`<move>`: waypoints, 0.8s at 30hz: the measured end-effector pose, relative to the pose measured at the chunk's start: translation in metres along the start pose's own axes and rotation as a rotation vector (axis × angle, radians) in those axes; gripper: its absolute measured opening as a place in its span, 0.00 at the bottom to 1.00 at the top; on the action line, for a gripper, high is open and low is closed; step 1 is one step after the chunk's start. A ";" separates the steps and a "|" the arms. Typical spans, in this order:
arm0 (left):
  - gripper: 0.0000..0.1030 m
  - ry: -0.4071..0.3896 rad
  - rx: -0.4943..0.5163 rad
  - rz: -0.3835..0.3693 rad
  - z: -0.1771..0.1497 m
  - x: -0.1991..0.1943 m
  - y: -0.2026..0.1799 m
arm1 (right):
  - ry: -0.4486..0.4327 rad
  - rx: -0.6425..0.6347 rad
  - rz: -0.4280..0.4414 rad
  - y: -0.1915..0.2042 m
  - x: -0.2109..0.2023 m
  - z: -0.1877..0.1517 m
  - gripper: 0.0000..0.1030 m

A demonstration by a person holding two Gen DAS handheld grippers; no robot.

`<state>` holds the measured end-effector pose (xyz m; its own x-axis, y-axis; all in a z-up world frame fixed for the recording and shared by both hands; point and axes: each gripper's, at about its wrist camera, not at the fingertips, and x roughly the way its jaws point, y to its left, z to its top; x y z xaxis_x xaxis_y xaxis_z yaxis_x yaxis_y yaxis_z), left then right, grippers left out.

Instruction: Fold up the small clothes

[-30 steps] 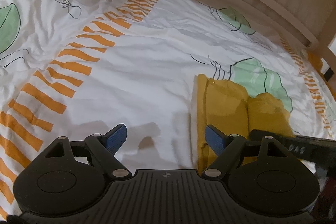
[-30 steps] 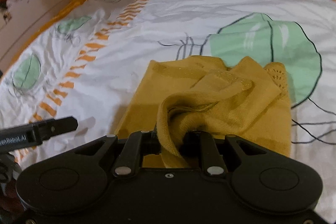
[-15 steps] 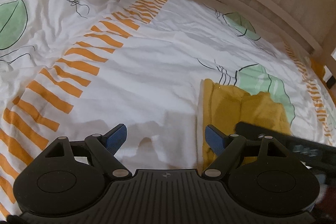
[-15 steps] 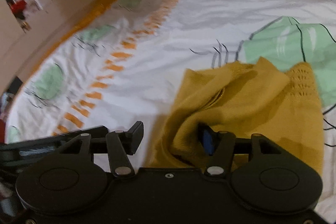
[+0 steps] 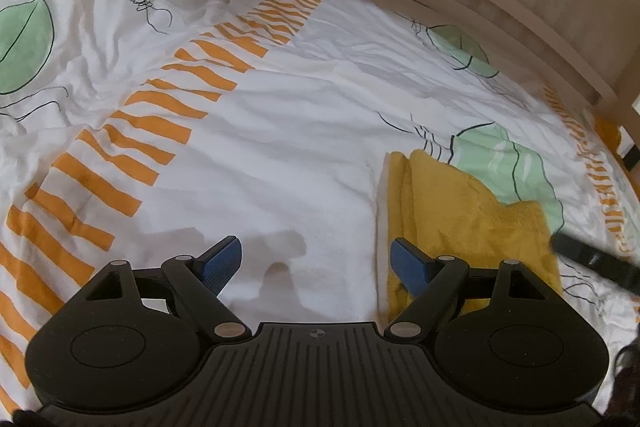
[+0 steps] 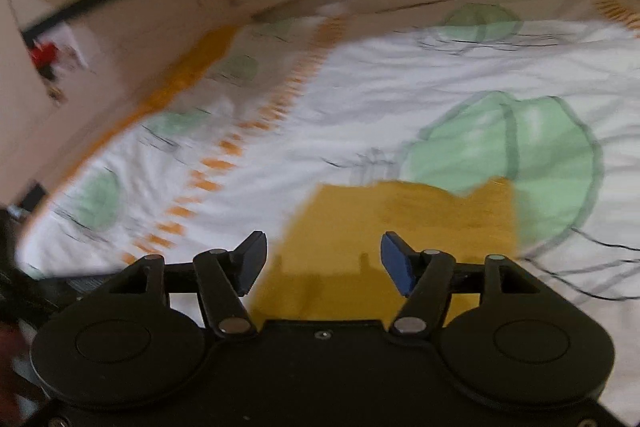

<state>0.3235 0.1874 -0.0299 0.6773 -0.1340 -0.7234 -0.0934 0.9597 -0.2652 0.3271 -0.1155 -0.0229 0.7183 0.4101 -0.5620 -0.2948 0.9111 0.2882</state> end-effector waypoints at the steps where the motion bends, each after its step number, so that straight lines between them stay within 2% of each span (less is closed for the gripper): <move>1: 0.78 0.001 0.005 -0.002 0.000 0.000 -0.001 | 0.010 -0.023 -0.015 0.001 0.001 -0.006 0.67; 5: 0.78 0.004 0.028 -0.012 -0.003 0.002 -0.006 | 0.040 -0.108 -0.027 0.021 0.007 -0.035 0.67; 10: 0.78 -0.007 0.075 -0.050 -0.009 0.005 -0.020 | 0.139 -0.212 0.095 0.054 0.020 -0.074 0.68; 13: 0.78 -0.022 0.123 -0.105 -0.014 0.007 -0.032 | 0.135 -0.242 0.154 0.063 0.015 -0.086 0.75; 17: 0.78 -0.024 0.181 -0.151 -0.022 0.016 -0.049 | 0.117 -0.220 0.180 0.050 -0.003 -0.082 0.74; 20: 0.78 0.000 0.197 -0.117 -0.028 0.030 -0.054 | 0.091 -0.216 0.141 0.033 -0.018 -0.077 0.78; 23: 0.78 0.053 0.148 -0.027 -0.031 0.047 -0.044 | 0.045 -0.215 0.087 0.014 -0.032 -0.066 0.82; 24: 0.78 0.073 0.117 -0.020 -0.032 0.052 -0.038 | 0.025 -0.218 0.066 0.009 -0.036 -0.062 0.83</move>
<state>0.3383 0.1359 -0.0778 0.6230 -0.1667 -0.7642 0.0081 0.9784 -0.2068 0.2597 -0.1198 -0.0484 0.6779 0.4674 -0.5675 -0.4716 0.8686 0.1521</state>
